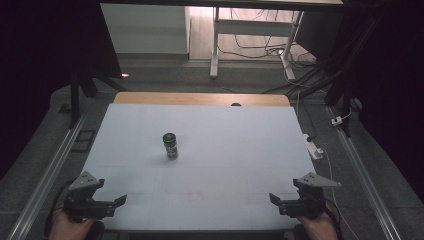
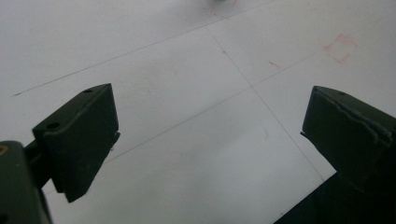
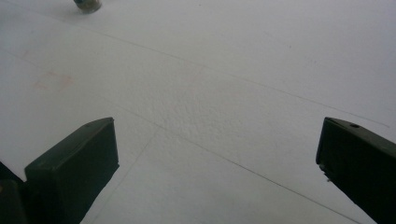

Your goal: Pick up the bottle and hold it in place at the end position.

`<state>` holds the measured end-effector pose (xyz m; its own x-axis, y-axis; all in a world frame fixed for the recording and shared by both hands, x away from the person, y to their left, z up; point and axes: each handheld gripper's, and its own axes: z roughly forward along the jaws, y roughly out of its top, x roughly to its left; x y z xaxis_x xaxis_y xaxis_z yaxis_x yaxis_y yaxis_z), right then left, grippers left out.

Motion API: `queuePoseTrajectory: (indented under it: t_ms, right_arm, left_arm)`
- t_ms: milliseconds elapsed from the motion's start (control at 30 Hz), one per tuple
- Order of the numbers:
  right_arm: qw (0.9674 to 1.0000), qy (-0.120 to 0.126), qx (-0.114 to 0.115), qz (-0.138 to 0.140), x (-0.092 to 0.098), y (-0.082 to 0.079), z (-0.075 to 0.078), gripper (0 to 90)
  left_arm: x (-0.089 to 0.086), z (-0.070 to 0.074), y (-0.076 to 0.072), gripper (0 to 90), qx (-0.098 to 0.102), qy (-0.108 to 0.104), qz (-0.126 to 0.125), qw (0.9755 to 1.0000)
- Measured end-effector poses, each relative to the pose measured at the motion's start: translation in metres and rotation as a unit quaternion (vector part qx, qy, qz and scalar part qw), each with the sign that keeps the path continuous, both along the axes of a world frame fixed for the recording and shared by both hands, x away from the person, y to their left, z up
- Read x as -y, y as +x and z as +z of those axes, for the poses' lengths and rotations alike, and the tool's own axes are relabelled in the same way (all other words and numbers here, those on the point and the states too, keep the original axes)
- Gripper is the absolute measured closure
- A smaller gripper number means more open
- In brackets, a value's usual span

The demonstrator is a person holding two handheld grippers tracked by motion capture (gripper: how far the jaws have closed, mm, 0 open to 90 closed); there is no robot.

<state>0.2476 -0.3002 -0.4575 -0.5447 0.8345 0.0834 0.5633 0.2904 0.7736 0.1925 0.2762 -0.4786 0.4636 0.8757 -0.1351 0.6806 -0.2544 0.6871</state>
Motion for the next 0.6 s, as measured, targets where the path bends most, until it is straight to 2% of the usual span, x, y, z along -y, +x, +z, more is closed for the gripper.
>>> queuePoseTrajectory:
  t_ms: [233, 600]
  right_arm:
    - [0.9999, 0.014, -0.007, 0.002, 0.0004, 0.0002, 0.0004, 0.0]
    - [0.9996, 0.024, -0.015, 0.008, 0.0007, 0.0031, -0.0001, 0.0]
  left_arm:
    - [-0.0002, -0.0001, -0.0008, 1.6, -0.002, -0.001, 0.004, 1.0000]
    - [-0.0004, -0.0016, 0.0004, 2.2, -0.017, -0.002, 0.003, 0.9998]
